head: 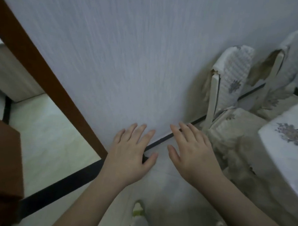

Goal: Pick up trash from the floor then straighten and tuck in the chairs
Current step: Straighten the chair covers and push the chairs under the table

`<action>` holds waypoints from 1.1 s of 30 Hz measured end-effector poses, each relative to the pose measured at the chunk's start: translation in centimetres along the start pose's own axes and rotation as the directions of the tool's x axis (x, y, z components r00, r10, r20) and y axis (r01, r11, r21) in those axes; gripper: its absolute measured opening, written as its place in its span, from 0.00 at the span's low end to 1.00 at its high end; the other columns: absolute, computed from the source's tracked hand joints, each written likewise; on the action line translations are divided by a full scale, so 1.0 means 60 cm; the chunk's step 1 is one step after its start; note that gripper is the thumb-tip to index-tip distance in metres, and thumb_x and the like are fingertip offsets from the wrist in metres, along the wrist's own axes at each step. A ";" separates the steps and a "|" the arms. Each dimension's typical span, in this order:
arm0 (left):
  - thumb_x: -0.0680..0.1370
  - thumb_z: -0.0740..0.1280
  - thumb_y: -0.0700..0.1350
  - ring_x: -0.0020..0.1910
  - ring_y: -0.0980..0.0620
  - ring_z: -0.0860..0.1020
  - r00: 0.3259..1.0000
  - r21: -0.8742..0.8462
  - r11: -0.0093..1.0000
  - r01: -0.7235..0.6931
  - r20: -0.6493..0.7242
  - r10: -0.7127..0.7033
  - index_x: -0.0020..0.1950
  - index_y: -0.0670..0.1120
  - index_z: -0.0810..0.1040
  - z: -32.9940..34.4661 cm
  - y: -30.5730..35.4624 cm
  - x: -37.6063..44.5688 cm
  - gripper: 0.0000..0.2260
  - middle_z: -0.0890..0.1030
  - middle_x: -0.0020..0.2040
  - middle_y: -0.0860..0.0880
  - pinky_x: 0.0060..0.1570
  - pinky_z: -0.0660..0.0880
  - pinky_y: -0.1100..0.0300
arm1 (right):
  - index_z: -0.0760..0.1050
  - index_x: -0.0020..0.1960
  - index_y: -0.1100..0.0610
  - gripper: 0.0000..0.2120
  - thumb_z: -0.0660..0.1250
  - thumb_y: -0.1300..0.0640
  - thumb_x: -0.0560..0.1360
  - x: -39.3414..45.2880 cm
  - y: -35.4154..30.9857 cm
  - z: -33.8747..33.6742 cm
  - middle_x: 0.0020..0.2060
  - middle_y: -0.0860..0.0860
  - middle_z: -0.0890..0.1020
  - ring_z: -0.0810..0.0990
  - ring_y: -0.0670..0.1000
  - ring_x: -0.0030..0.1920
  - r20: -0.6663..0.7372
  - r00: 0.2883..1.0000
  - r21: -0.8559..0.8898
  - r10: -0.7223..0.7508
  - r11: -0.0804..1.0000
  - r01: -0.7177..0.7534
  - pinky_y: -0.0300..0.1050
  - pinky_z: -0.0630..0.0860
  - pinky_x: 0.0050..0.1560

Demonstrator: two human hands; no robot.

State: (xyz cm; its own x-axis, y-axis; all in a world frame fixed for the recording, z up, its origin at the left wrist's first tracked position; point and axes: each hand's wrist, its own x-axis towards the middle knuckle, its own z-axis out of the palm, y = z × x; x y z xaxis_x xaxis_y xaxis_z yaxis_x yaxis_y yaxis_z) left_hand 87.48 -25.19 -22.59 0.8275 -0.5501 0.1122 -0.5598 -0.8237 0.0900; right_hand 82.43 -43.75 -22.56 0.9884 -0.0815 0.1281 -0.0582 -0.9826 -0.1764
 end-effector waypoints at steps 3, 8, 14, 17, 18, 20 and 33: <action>0.78 0.49 0.64 0.74 0.48 0.59 0.998 -0.020 0.998 -0.062 -0.014 0.062 0.75 0.54 0.61 0.017 -0.026 0.082 0.28 0.64 0.75 0.49 0.72 0.55 0.48 | 0.66 0.71 0.54 0.27 0.52 0.44 0.76 0.058 0.013 0.006 0.68 0.55 0.72 0.69 0.57 0.69 -0.010 0.999 -0.028 0.053 0.998 -0.054 0.57 0.67 0.67; 0.78 0.52 0.63 0.72 0.47 0.63 0.986 -0.058 0.985 -0.160 -0.046 0.157 0.74 0.53 0.65 0.022 -0.075 0.207 0.27 0.68 0.73 0.49 0.69 0.59 0.49 | 0.64 0.72 0.52 0.28 0.50 0.44 0.76 0.144 0.036 0.007 0.69 0.55 0.71 0.67 0.57 0.70 -0.027 0.982 -0.054 0.185 0.981 -0.186 0.56 0.64 0.69; 0.77 0.51 0.63 0.71 0.46 0.65 0.961 -0.073 0.958 -0.276 -0.016 0.275 0.73 0.52 0.67 0.046 -0.097 0.351 0.28 0.69 0.72 0.48 0.68 0.61 0.49 | 0.61 0.74 0.50 0.28 0.48 0.44 0.76 0.211 0.092 0.007 0.72 0.53 0.66 0.62 0.56 0.73 -0.062 0.930 -0.071 0.361 0.928 -0.365 0.52 0.57 0.71; 0.77 0.51 0.62 0.70 0.45 0.67 0.939 -0.096 0.934 -0.344 -0.023 0.343 0.71 0.51 0.69 0.058 -0.068 0.419 0.28 0.71 0.71 0.48 0.67 0.63 0.48 | 0.61 0.74 0.50 0.28 0.48 0.42 0.76 0.233 0.134 0.010 0.73 0.53 0.66 0.62 0.56 0.73 -0.063 0.900 -0.076 0.431 0.898 -0.434 0.53 0.58 0.71; 0.77 0.52 0.62 0.70 0.45 0.67 0.931 -0.103 0.925 -0.365 -0.028 0.364 0.71 0.50 0.69 0.062 -0.054 0.443 0.28 0.71 0.70 0.47 0.66 0.63 0.48 | 0.59 0.74 0.50 0.28 0.49 0.42 0.77 0.241 0.151 0.011 0.73 0.53 0.65 0.61 0.56 0.73 -0.055 0.893 -0.082 0.446 0.890 -0.449 0.53 0.57 0.71; 0.77 0.52 0.62 0.69 0.44 0.68 0.913 -0.109 0.907 -0.408 -0.038 0.406 0.71 0.50 0.70 0.071 -0.024 0.492 0.27 0.72 0.69 0.47 0.65 0.64 0.48 | 0.56 0.75 0.49 0.27 0.52 0.43 0.78 0.259 0.191 0.011 0.75 0.51 0.61 0.57 0.55 0.75 -0.040 0.877 -0.083 0.479 0.873 -0.480 0.52 0.54 0.72; 0.77 0.53 0.62 0.70 0.47 0.67 0.867 -0.095 0.862 -0.499 -0.033 0.498 0.72 0.51 0.68 0.101 0.165 0.780 0.27 0.71 0.71 0.49 0.67 0.63 0.48 | 0.60 0.74 0.51 0.29 0.46 0.43 0.75 0.399 0.470 -0.034 0.72 0.52 0.67 0.61 0.55 0.73 -0.117 0.829 -0.047 0.547 0.831 -0.554 0.51 0.57 0.71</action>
State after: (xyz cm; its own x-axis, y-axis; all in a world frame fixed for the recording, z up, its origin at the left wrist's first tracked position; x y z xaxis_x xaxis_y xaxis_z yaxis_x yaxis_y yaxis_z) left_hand 120.92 -59.90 -22.47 0.4371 -0.8822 0.1750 -0.8990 -0.4225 0.1154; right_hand 104.15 -73.75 -22.46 0.7714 -0.6242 0.1242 -0.6029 -0.7792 -0.1713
